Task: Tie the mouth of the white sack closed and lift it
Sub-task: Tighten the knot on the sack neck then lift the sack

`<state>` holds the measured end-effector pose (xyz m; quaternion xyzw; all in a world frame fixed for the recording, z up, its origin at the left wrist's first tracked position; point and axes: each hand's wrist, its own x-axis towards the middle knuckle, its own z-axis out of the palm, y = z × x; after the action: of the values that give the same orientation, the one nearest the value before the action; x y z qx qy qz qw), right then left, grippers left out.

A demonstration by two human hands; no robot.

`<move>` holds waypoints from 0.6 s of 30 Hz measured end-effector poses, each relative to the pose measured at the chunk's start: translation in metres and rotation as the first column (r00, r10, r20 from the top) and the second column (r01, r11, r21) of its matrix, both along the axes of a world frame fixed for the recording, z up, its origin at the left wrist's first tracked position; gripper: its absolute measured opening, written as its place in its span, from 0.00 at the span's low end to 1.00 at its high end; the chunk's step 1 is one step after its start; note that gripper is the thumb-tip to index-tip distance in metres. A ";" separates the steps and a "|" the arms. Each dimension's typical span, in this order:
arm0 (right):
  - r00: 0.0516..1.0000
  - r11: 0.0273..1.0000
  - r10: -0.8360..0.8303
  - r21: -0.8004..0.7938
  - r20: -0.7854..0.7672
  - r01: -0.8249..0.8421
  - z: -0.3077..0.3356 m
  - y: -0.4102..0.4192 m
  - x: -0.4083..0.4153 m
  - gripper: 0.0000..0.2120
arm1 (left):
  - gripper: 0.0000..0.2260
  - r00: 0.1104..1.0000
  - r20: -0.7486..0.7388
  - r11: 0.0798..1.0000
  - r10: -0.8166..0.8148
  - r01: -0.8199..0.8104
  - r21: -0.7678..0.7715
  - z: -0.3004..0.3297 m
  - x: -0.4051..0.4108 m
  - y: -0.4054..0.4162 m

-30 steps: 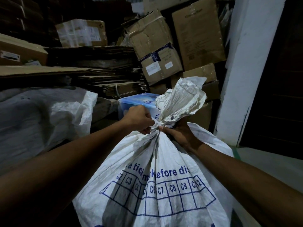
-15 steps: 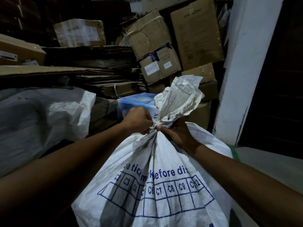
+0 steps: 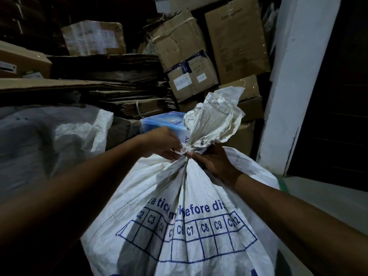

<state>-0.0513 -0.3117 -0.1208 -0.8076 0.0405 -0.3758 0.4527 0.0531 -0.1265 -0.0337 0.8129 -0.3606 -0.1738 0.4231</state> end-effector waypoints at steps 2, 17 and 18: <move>1.000 1.000 -0.004 -0.002 -0.003 0.004 0.001 0.000 -0.001 0.27 | 0.06 0.998 -0.066 1.000 -0.009 0.007 -0.026 0.002 0.003 0.006; 0.998 0.999 0.028 -0.038 0.060 -0.026 0.002 0.007 -0.005 0.23 | 0.08 0.866 0.487 0.987 0.117 -0.154 0.037 -0.003 -0.001 -0.019; 0.998 0.999 0.023 -0.046 0.058 -0.021 0.003 0.007 -0.006 0.22 | 0.09 0.894 0.438 0.992 0.091 -0.122 0.043 -0.001 0.000 -0.016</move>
<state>-0.0572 -0.3045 -0.1178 -0.8067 0.0099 -0.3949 0.4394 0.0531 -0.1429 -0.0344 0.8640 -0.3944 0.0231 0.3122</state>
